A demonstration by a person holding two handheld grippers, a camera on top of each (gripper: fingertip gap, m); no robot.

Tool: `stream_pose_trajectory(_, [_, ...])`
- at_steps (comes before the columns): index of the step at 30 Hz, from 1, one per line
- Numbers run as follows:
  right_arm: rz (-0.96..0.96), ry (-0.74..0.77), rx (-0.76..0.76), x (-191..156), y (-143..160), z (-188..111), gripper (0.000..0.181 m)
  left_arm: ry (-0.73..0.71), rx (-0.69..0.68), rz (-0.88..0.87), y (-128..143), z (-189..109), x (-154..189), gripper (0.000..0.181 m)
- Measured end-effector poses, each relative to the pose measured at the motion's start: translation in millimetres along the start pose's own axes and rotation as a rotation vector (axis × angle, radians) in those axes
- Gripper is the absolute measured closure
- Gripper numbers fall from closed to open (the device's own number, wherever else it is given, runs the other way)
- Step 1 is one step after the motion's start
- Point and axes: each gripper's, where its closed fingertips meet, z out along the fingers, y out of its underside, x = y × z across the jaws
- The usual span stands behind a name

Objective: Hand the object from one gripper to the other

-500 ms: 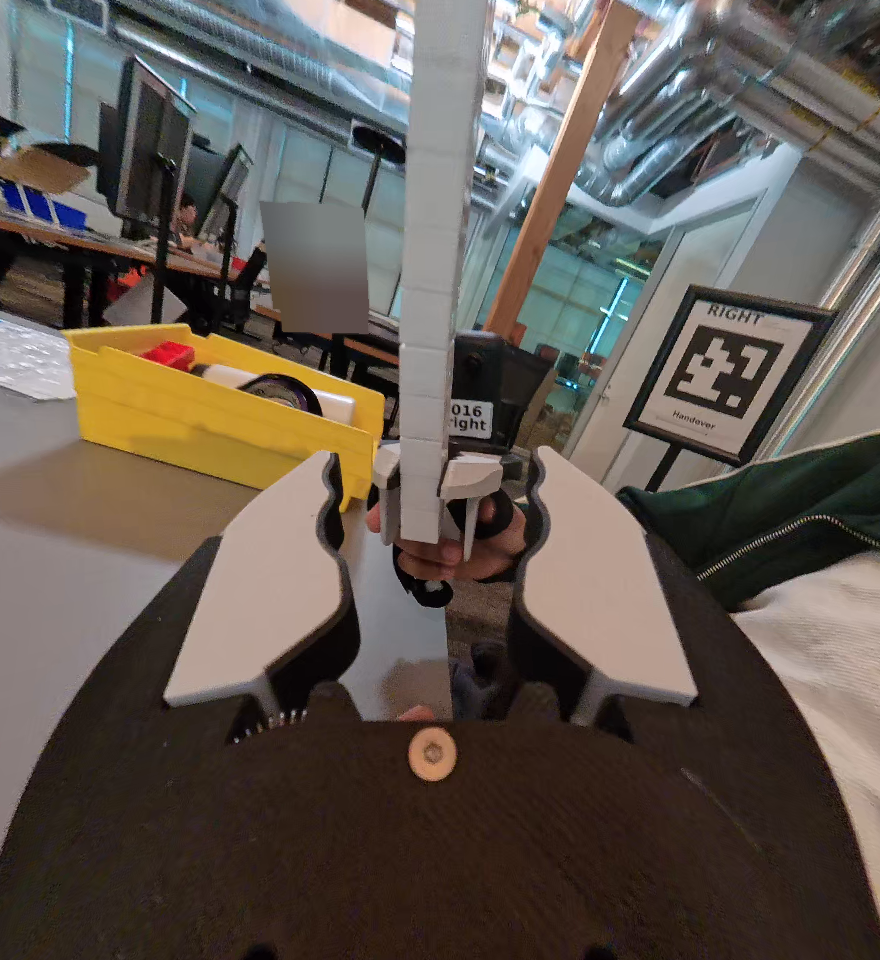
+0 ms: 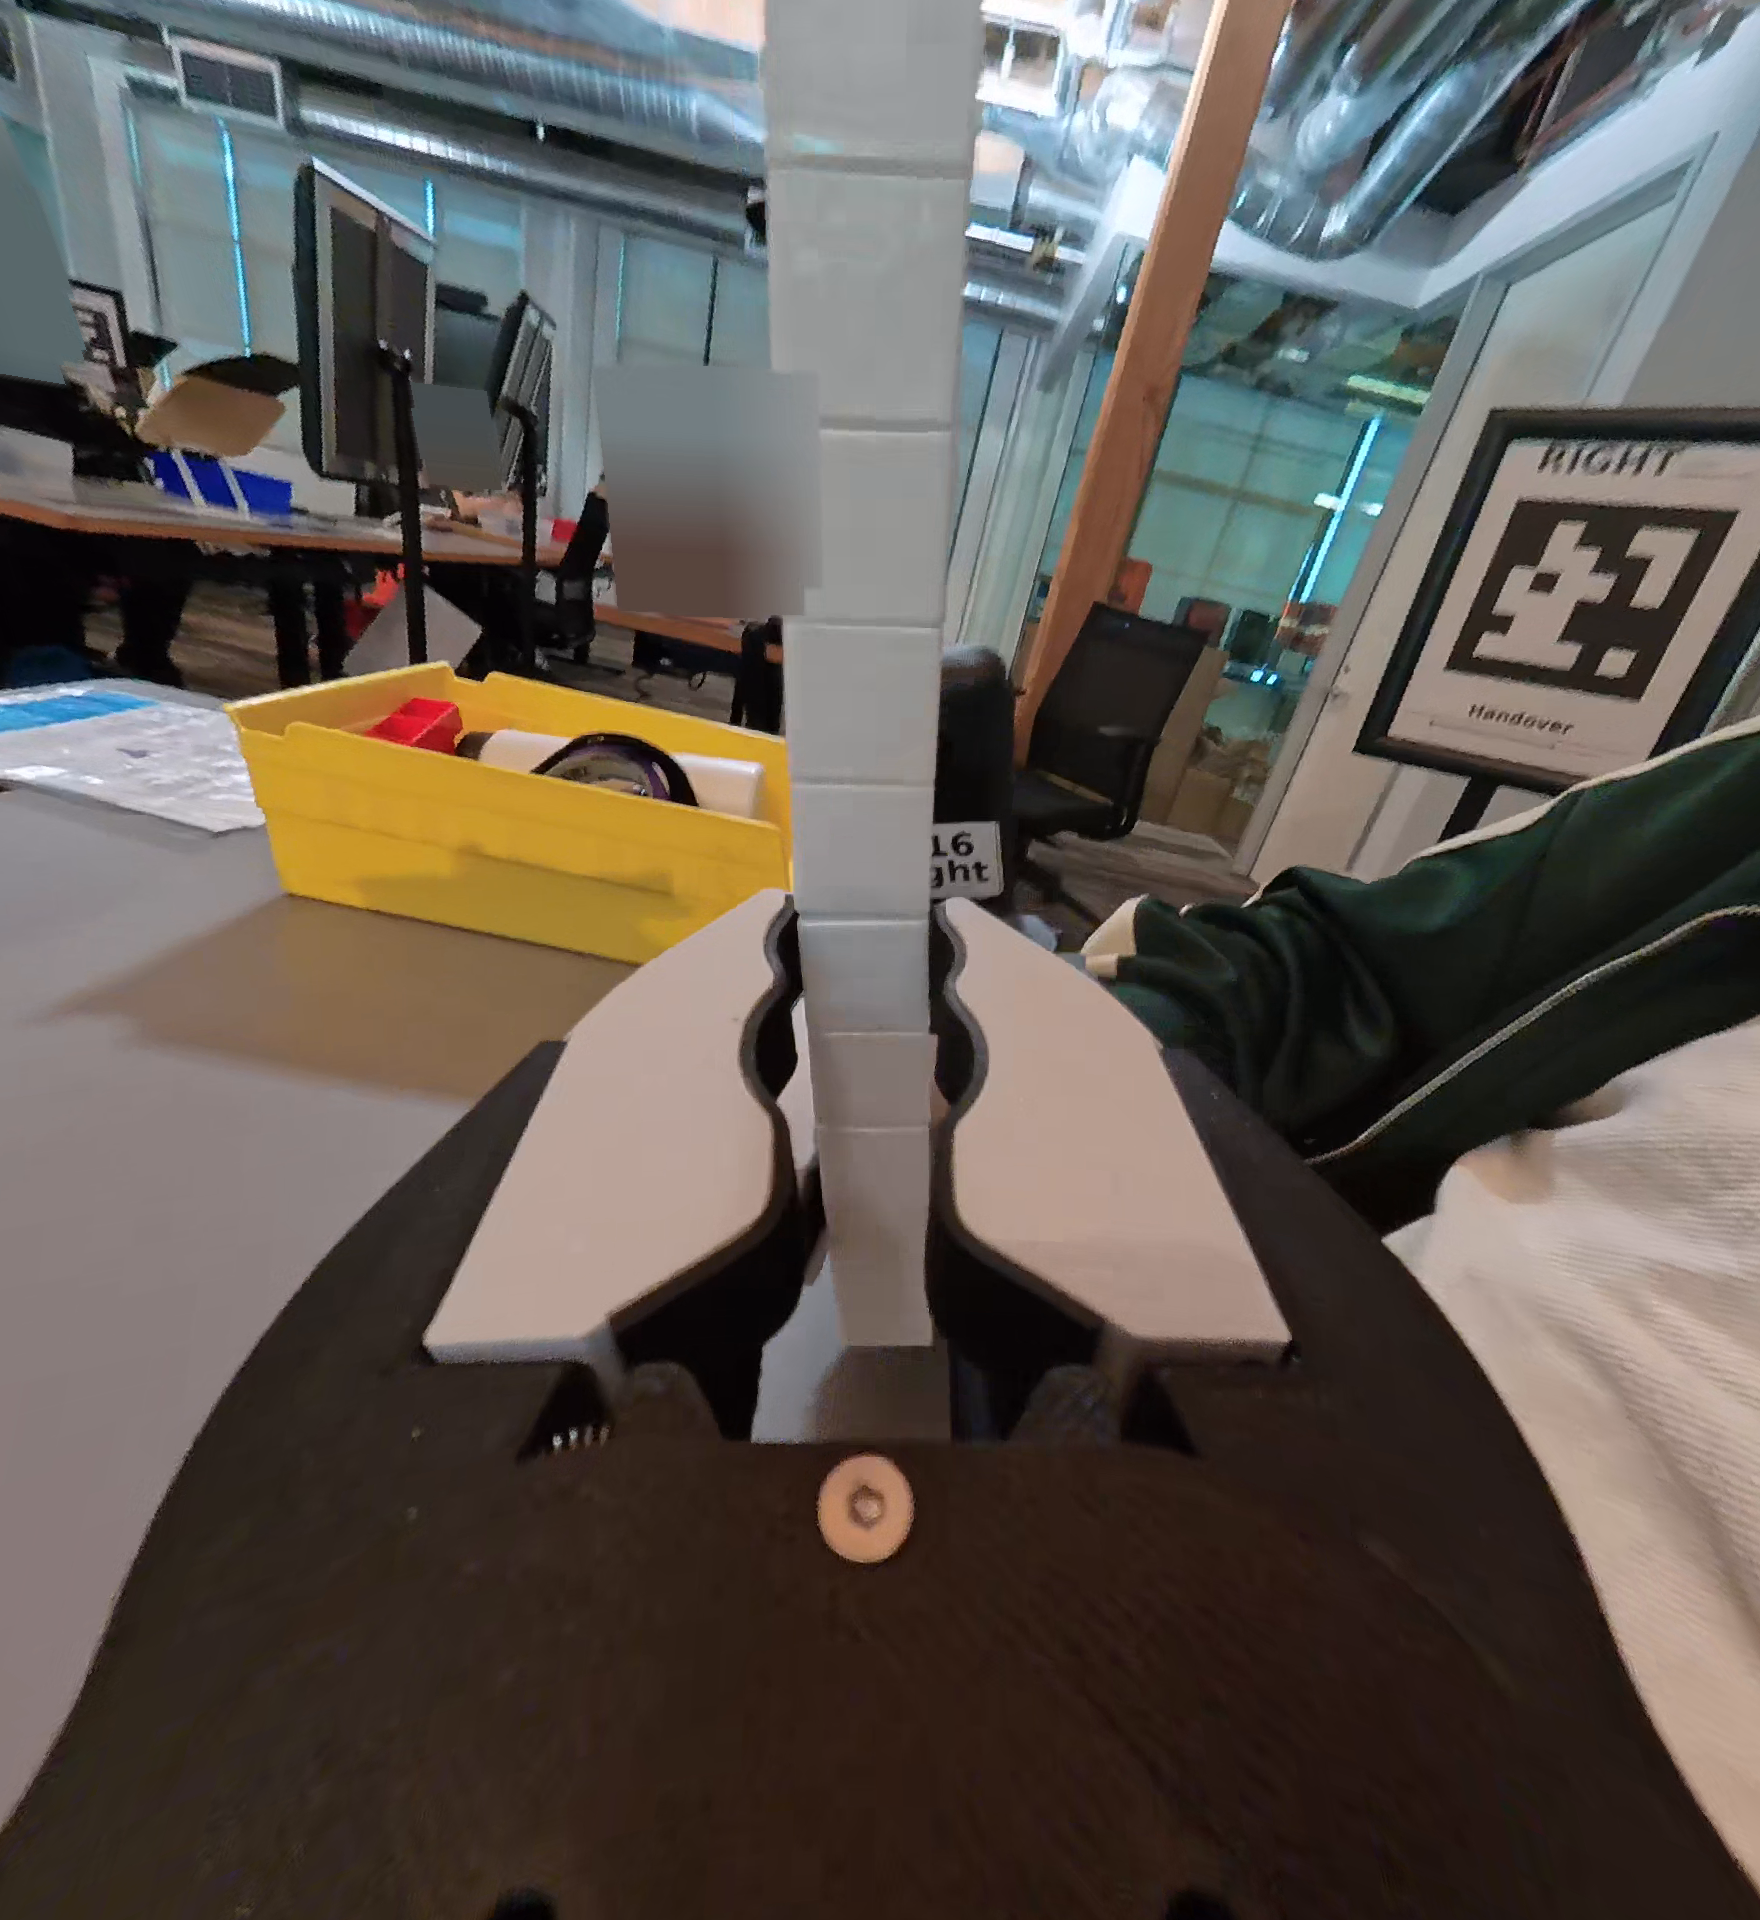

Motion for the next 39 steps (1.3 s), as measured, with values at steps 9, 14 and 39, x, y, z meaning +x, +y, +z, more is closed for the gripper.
stream_pose_trajectory(9, [-0.003, 0.152, 0.032, 42, -8, -29, 0.097, -0.062, -0.117, 0.034, 24, -1, -14, 0.160])
stream_pose_trajectory(14, [-0.001, 0.232, 0.150, 47, -27, -53, 0.097, -0.024, -0.089, -0.019, 28, 3, -23, 0.160])
stream_pose_trajectory(39, [-0.280, 0.209, 0.211, -11, -68, -79, 0.155, 0.184, -0.211, 0.008, 68, 52, 27, 0.160])
